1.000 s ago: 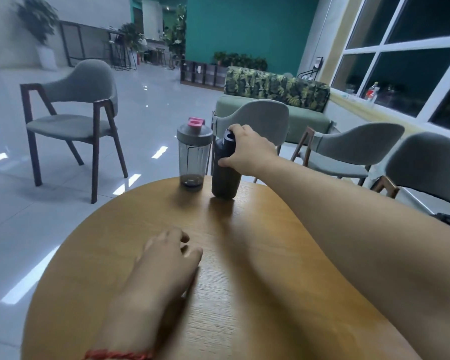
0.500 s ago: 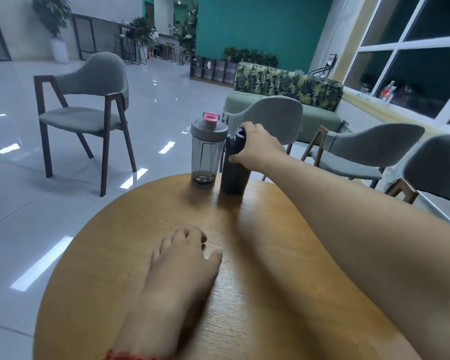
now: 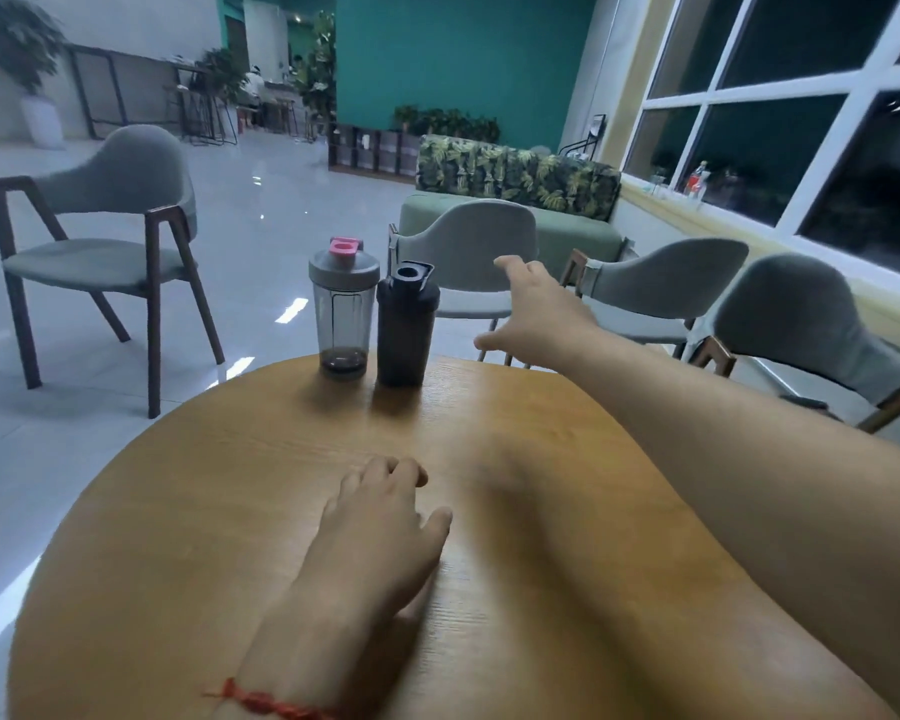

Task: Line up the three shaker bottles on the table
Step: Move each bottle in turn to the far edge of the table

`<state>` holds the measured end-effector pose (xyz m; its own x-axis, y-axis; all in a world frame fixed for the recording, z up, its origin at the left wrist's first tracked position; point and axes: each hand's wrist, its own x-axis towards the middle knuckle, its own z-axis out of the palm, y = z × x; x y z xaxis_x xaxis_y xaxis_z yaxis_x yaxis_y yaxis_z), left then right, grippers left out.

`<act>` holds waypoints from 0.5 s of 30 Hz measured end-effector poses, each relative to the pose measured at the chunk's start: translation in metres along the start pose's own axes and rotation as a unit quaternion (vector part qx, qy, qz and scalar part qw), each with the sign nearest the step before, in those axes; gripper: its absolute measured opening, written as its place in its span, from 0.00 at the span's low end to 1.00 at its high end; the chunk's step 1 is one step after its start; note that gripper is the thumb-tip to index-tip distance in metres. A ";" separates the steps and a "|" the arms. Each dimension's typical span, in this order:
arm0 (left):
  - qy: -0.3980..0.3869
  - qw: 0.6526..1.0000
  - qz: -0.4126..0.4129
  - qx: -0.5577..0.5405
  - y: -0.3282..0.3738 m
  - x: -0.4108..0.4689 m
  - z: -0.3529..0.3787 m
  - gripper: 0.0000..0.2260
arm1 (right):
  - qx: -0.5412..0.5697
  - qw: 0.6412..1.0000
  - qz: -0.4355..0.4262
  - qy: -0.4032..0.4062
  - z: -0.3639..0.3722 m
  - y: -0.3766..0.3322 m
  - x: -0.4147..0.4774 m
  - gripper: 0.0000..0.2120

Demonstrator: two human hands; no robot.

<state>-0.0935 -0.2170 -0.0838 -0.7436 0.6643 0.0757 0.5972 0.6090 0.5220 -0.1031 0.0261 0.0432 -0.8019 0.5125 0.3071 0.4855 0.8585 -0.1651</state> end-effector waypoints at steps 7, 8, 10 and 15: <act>-0.038 0.998 0.056 0.002 0.029 -0.012 0.027 0.18 | -0.019 1.000 0.023 0.006 -0.058 0.081 -0.074 0.42; -0.039 0.998 0.055 -0.001 0.029 -0.013 0.027 0.19 | -0.012 1.000 0.028 0.001 -0.066 0.096 -0.084 0.38; -0.043 0.998 0.042 0.006 0.023 -0.015 0.025 0.20 | 0.007 0.999 0.052 -0.010 -0.083 0.130 -0.104 0.31; -0.042 0.999 0.012 0.027 0.009 -0.011 0.023 0.18 | 0.037 0.989 0.136 -0.037 -0.099 0.202 -0.148 0.35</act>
<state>-0.0728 -0.2094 -0.0993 -0.7020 0.7121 0.0146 0.6319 0.6132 0.4740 0.1485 0.1220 0.0575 -0.6695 0.7226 0.1722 0.6625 0.6857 -0.3015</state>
